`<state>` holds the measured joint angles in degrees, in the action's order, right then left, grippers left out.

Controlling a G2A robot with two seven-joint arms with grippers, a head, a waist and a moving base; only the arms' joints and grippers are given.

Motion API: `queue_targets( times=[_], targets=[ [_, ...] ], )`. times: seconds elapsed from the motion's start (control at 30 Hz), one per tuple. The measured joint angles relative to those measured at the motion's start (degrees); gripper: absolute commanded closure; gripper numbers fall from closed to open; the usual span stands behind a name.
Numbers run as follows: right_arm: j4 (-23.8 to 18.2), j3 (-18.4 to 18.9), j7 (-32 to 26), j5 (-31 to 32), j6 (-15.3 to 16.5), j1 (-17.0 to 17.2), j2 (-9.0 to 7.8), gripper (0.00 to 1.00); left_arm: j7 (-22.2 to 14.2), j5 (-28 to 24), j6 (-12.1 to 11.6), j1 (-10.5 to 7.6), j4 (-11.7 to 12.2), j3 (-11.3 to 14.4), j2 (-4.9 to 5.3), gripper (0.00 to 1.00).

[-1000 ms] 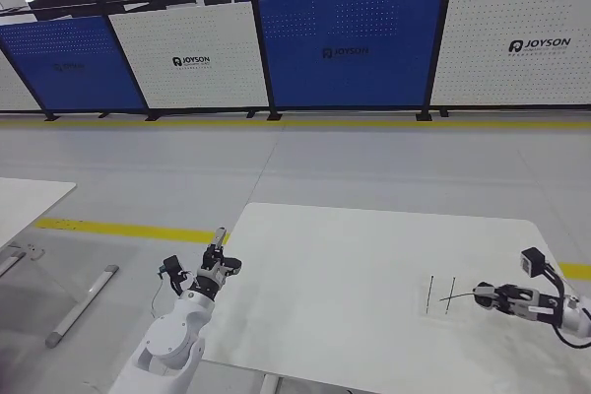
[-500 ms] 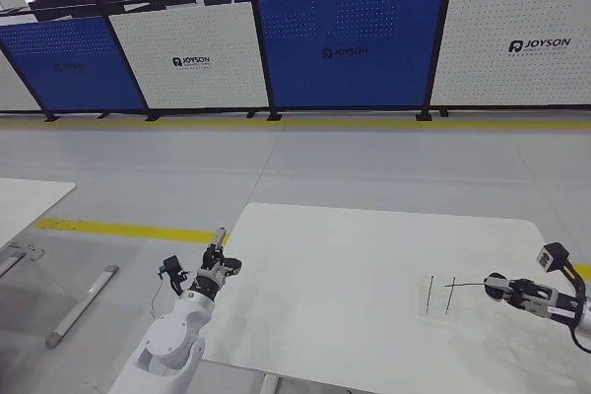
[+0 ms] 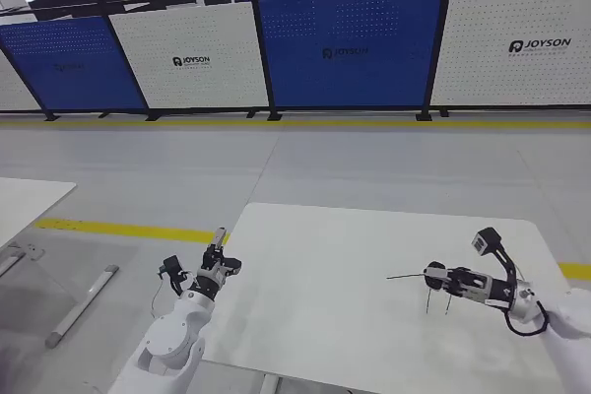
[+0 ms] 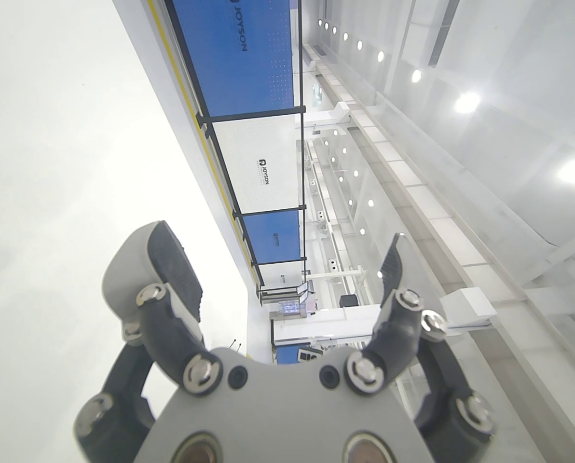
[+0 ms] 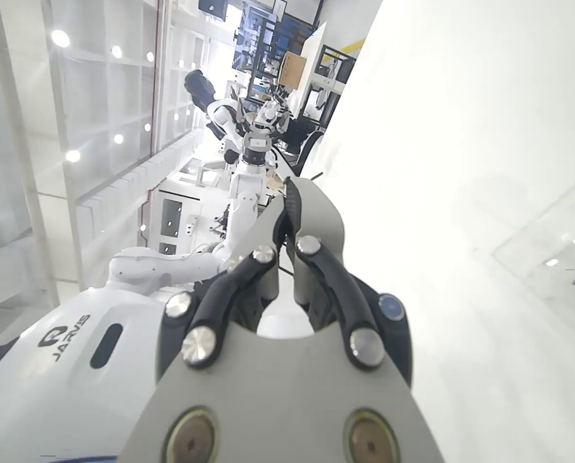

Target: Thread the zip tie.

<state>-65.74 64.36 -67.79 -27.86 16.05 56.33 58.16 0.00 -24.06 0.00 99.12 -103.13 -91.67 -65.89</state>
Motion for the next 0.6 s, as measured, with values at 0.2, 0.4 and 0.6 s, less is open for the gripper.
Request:
queue_targets(
  times=[0.2,0.4,0.6],
  targets=[
    [0.05,0.11,-0.14,-0.08,0.02,0.03,-0.03,1.00,0.00,0.00,0.00,0.00,0.00,0.00,0.00,0.00],
    [-0.68,0.17,2.59,0.20,-0.30,1.69,0.01,1.00,-6.91,-0.24,0.19,-0.70,-2.25,0.69,0.19,0.00],
    [-4.35,-0.29,6.94,-0.12,1.97,4.39,0.44,1.00,-14.82,4.97,0.71,-0.38,-6.64,4.46,0.40,0.00]
  ],
)
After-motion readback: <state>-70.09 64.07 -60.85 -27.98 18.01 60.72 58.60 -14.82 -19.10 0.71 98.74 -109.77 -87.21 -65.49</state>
